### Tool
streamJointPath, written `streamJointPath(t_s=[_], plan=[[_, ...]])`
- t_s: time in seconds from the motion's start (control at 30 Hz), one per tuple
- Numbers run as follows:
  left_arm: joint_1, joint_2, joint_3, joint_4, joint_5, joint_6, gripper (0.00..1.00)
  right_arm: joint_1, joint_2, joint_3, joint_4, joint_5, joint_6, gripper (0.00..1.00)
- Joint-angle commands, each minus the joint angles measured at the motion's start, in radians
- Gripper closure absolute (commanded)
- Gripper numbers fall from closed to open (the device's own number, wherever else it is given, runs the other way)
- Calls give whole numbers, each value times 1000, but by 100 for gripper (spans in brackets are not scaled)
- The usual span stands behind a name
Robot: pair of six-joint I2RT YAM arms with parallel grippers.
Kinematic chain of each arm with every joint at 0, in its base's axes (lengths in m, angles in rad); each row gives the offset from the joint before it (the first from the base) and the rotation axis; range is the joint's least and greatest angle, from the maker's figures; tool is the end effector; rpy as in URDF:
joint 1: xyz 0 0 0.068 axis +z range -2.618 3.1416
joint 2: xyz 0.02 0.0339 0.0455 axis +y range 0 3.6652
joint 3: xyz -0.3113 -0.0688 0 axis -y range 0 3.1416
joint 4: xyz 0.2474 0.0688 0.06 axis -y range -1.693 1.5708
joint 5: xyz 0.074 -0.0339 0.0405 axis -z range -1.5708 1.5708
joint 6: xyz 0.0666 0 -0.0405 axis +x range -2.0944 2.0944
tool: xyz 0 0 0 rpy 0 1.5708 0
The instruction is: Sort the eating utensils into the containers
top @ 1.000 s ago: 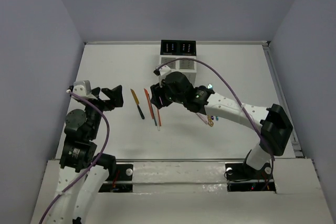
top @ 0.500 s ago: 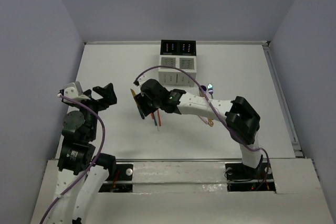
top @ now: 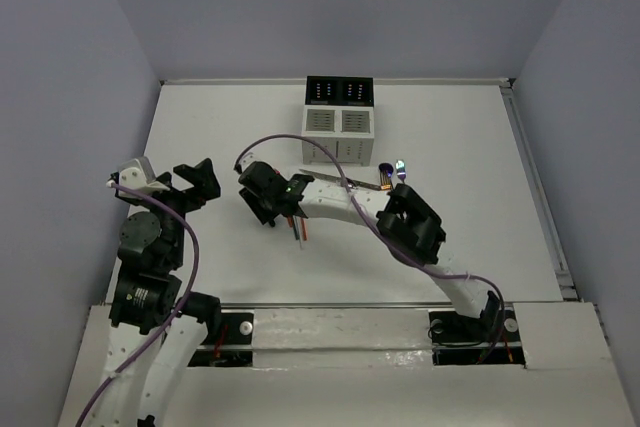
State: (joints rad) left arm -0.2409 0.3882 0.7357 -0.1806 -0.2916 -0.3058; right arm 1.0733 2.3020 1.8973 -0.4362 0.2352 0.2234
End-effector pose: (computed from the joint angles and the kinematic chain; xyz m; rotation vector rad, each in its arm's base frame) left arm 0.0822 -0.0005 0.3949 -0.2873 1.3861 -0.2480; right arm 0.2863 0.4948 0.1995 -0.8924 2.2354 0.3283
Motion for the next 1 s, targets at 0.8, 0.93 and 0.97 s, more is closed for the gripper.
streamJointPath(t_s=[0.8,0.93,0.97], plan=[[-41,-34,34,27,0,-4,1,-7,177,316,60,105,-53,100],[-41,-32,37,23,-12,-9,1,-47,2,198,288,43,-56,100],[-41,-32,34,26,-9,-7,1,-59,-39,127,391,20,-58,100]])
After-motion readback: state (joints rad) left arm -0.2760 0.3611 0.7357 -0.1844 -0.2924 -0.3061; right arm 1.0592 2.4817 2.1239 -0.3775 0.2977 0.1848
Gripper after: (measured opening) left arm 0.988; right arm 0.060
